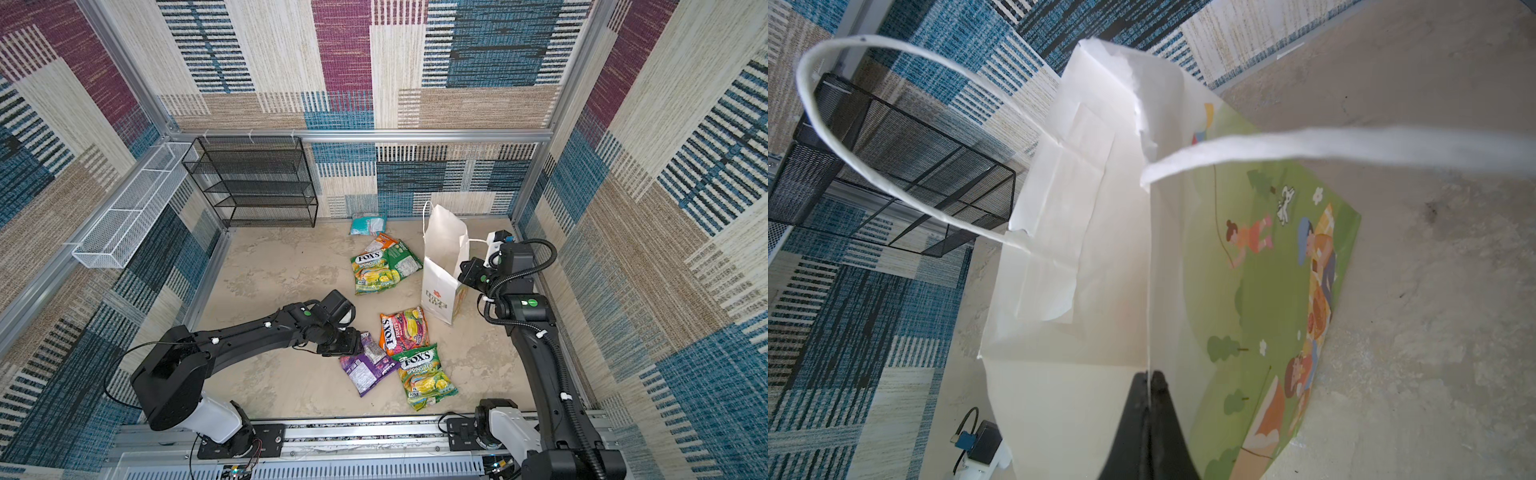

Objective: Place the snacks into the paper bag
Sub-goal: Pick up the snack from the bottom-center of the table, then place the snack in the paper bag.

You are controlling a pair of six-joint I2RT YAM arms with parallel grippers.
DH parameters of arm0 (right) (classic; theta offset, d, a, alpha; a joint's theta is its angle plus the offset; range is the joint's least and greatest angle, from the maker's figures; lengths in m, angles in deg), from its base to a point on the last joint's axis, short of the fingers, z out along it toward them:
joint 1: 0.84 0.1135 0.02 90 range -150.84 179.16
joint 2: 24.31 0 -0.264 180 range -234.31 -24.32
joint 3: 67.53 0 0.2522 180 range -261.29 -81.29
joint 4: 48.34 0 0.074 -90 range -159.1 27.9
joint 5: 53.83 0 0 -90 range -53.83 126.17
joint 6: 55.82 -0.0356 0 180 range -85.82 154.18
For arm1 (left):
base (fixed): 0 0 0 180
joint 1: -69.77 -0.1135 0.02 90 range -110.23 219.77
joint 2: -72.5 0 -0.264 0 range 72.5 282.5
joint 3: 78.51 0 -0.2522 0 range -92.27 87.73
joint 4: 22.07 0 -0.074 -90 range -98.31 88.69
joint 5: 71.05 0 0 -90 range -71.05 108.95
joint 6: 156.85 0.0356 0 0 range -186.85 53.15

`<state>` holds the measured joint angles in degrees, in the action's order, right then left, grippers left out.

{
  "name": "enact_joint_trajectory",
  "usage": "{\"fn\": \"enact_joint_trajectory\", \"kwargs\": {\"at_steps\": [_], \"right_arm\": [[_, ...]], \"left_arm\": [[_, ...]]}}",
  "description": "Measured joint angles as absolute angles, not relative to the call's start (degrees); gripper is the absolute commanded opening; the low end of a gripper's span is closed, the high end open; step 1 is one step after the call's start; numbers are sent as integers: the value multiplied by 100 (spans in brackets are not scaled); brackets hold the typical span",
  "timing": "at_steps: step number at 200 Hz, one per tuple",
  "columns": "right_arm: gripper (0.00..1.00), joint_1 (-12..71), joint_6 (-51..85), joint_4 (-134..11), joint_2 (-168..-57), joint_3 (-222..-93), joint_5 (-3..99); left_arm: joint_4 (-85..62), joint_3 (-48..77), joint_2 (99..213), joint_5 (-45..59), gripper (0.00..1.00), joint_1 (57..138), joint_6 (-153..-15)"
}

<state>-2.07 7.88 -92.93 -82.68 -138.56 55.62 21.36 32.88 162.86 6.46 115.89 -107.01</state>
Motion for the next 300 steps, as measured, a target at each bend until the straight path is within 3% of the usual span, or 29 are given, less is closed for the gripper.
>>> {"fn": "enact_joint_trajectory", "kwargs": {"at_steps": [49, 109, 201, 300], "right_arm": [[0, -207, 788, -9269, -8247, -13793, 5616], [0, -209, 788, -9180, -8279, -13791, 5658], [0, -209, 786, -9158, -8288, -13804, 5673], [0, -207, 783, -9195, -8227, -13823, 5680]], "left_arm": [[2149, 3093, 16643, 644, 66, 11574, -10594], [2116, 3093, 16859, 477, 46, 11570, -10588], [2116, 3154, 16361, 311, 1, 11581, -10741], [2457, 2846, 14710, 670, 0, 11581, -11337]]}}
